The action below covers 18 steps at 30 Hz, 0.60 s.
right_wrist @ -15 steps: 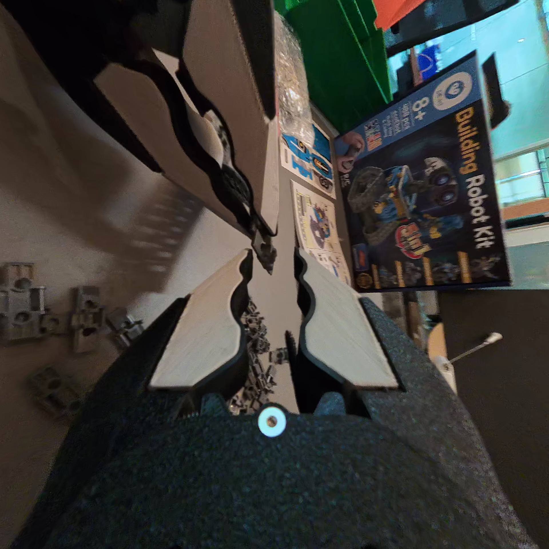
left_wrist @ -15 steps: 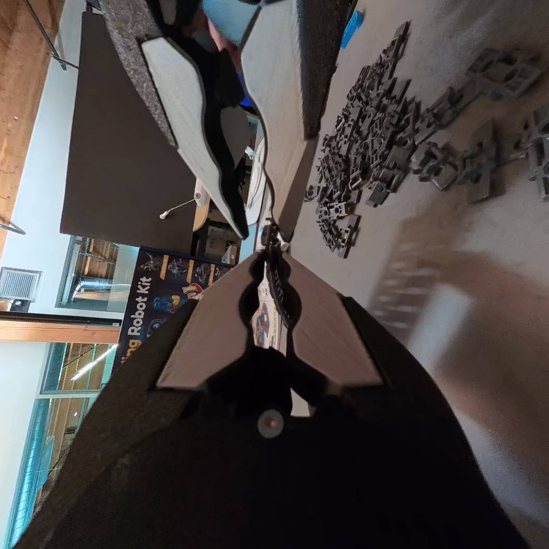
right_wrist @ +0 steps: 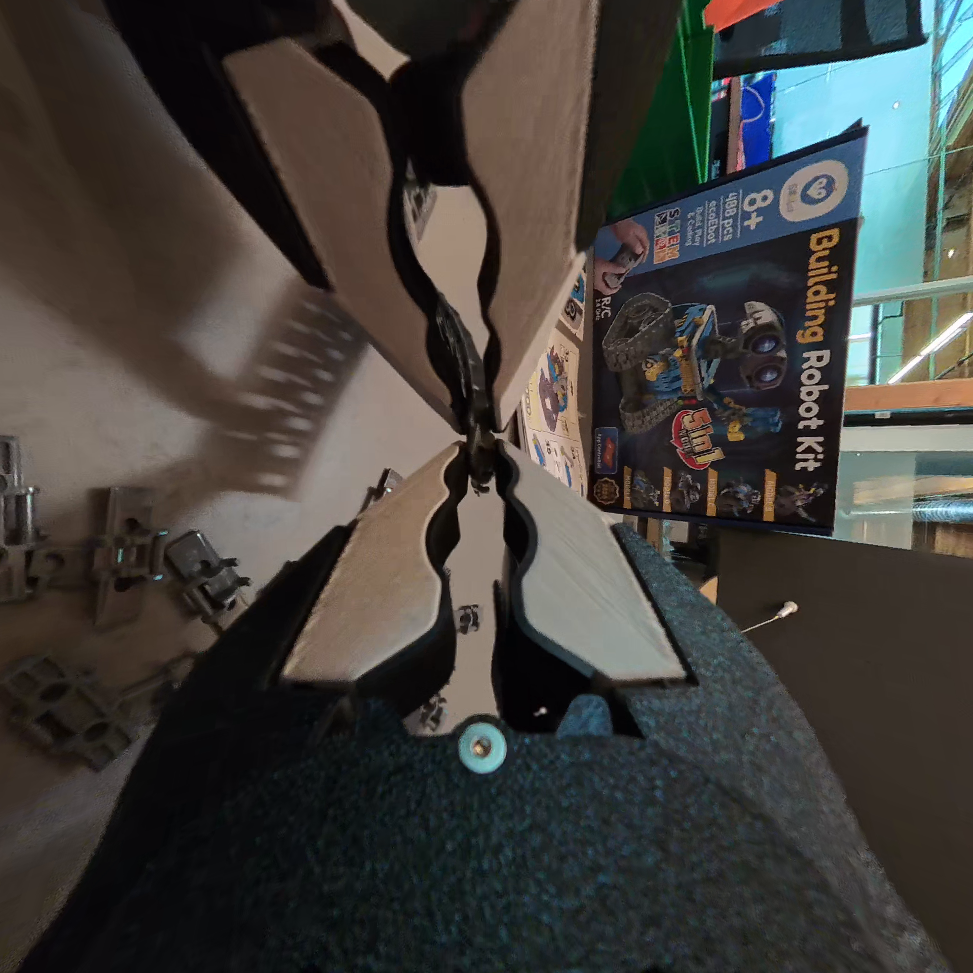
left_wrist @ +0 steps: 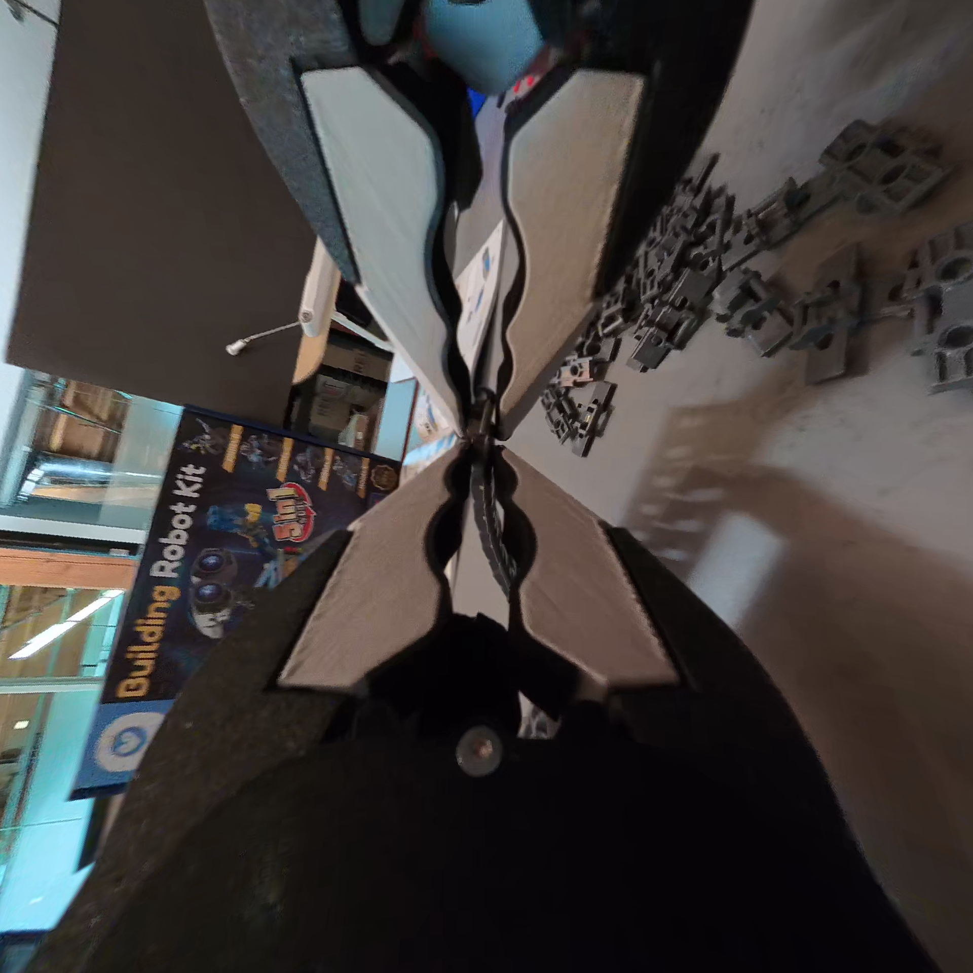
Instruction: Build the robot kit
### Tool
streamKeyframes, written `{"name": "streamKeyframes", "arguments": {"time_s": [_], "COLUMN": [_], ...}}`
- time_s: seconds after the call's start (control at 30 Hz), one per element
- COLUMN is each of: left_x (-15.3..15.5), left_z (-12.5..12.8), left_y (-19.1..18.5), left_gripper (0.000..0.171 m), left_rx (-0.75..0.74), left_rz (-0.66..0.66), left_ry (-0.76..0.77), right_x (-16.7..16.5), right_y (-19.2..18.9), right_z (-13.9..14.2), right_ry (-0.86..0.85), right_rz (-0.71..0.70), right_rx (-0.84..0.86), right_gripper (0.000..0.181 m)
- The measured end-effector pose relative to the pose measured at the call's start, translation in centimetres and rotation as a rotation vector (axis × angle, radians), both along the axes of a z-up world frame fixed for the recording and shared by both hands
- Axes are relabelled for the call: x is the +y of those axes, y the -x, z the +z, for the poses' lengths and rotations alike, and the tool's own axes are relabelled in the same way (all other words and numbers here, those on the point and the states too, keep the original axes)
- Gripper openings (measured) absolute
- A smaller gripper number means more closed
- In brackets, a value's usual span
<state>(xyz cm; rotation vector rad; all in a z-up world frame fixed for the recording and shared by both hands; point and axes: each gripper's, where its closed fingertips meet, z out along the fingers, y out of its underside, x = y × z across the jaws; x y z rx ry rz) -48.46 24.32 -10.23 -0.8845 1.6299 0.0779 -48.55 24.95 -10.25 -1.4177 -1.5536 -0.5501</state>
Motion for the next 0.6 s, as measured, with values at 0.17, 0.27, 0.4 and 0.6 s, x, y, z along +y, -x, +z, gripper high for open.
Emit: {"name": "streamKeyframes", "arguments": {"time_s": [0.17,0.27,0.4,0.6], "left_x": [-0.08,-0.14,-0.42,-0.35], "left_z": [-0.08,-0.22,-0.43,-0.01], "left_y": [-0.04,-0.07,-0.19,-0.54], "left_gripper": [0.006,0.005,0.006,0.006], "left_rx": [-0.034,-0.042,-0.078,-0.113], "left_rz": [-0.006,0.014,0.007,-0.001], "left_ry": [0.161,0.235,0.460,0.594], "right_x": [-0.11,-0.20,-0.60,-0.67], "right_y": [-0.06,-0.10,-0.09,-0.16], "right_z": [-0.20,-0.37,-0.73,-0.60], "right_ry": [0.069,0.094,0.093,0.155], "right_rz": [-0.006,-0.025,-0.036,-0.059], "right_rx": [0.003,0.001,-0.020,0.073], "right_gripper": [0.008,0.007,0.007,0.019]}}
